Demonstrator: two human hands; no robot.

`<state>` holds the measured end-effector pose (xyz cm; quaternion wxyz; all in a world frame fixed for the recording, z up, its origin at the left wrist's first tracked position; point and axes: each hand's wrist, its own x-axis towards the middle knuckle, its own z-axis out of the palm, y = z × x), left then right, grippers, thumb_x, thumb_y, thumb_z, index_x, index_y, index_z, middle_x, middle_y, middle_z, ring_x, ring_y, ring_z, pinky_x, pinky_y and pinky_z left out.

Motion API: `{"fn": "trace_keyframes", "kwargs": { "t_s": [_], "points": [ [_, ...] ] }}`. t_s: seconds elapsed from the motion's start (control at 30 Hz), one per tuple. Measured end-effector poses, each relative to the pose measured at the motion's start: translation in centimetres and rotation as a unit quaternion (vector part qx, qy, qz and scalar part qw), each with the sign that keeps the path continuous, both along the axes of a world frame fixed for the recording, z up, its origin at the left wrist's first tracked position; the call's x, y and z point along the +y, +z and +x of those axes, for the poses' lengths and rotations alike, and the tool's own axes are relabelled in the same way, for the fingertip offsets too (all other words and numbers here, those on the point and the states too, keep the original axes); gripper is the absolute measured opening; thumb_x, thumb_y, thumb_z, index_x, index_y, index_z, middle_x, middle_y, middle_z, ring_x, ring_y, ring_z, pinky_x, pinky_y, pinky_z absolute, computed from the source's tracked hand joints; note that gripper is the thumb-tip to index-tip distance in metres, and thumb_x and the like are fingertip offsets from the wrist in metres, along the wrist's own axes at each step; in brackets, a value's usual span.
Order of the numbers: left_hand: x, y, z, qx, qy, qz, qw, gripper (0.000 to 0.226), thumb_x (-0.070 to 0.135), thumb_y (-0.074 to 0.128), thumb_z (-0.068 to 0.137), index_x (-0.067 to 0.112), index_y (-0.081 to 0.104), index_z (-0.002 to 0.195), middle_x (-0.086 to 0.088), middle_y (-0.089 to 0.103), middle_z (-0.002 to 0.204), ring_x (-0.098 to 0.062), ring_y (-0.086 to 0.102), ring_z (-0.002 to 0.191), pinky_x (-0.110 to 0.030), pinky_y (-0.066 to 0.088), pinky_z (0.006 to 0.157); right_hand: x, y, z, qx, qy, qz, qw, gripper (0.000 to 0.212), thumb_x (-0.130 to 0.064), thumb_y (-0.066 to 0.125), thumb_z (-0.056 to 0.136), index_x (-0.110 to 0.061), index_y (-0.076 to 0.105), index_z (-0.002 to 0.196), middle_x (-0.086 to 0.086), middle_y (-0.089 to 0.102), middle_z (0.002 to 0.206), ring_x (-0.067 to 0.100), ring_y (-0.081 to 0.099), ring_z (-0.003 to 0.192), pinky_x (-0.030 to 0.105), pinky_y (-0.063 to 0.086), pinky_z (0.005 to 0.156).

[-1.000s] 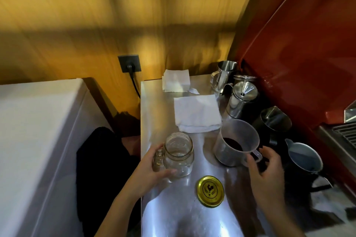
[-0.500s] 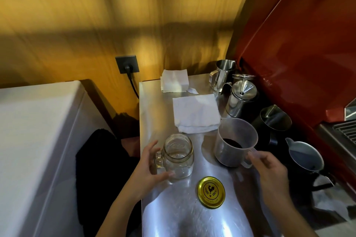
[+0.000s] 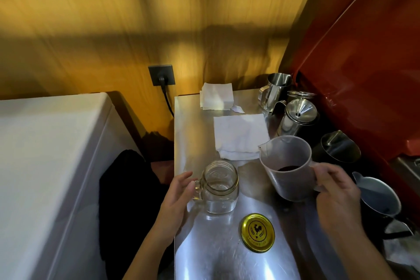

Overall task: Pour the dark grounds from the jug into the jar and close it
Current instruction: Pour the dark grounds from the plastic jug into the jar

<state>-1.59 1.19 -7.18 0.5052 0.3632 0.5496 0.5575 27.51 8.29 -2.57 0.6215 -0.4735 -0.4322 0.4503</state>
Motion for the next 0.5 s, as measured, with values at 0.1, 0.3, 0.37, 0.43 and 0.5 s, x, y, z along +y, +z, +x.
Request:
{"fn": "trace_keyframes", "kwargs": {
  "t_s": [0.1,0.3,0.37,0.43,0.5],
  "points": [
    [0.7,-1.0,0.1,-0.06,0.041,-0.015,0.997,0.027,0.045,0.069,0.074,0.02,0.07,0.084,-0.004,0.07,0.085,-0.019,0.065,0.084,-0.031,0.052,0.079,0.7,0.7,0.0,0.015,0.014,0.019,1.0,0.026,-0.044,0.071,0.064,-0.025,0.069,0.081,-0.009,0.072,0.077,0.004,0.062,0.075,0.012,0.051,0.063],
    [1.3,-2.1,0.4,-0.093,0.026,-0.023,0.995,0.05,0.058,0.081,0.061,0.014,0.067,0.079,-0.017,0.06,0.084,-0.032,0.052,0.088,-0.049,0.038,0.086,1.1,1.9,-0.6,0.008,0.055,0.051,0.997,0.013,-0.025,0.063,0.075,-0.025,0.071,0.085,-0.008,0.073,0.079,0.006,0.063,0.077,0.013,0.051,0.066],
    [1.2,-2.1,0.5,-0.099,0.011,-0.022,0.995,0.05,0.058,0.081,0.061,0.014,0.067,0.079,-0.012,0.066,0.084,-0.029,0.056,0.086,-0.045,0.041,0.084,0.9,2.6,-0.8,0.002,0.066,0.046,0.997,0.012,-0.029,0.064,0.073,-0.024,0.071,0.082,-0.008,0.073,0.075,0.006,0.063,0.073,0.013,0.051,0.064],
    [1.0,-2.1,0.6,-0.092,0.006,-0.014,0.996,0.043,0.056,0.077,0.067,0.016,0.066,0.077,-0.008,0.068,0.083,-0.027,0.058,0.087,-0.044,0.042,0.083,0.8,3.3,-1.2,-0.02,0.071,0.041,0.996,0.014,-0.032,0.064,0.071,-0.023,0.071,0.081,-0.008,0.072,0.073,0.007,0.062,0.072,0.014,0.051,0.064],
    [0.9,-2.2,0.7,-0.077,0.011,-0.002,0.997,0.032,0.049,0.069,0.078,0.017,0.067,0.078,-0.007,0.069,0.085,-0.029,0.056,0.091,-0.048,0.04,0.086,0.8,3.7,-1.6,-0.034,0.08,0.038,0.996,0.011,-0.023,0.059,0.079,-0.022,0.07,0.081,-0.007,0.071,0.072,0.011,0.061,0.074,0.02,0.05,0.066]
  ]
}}
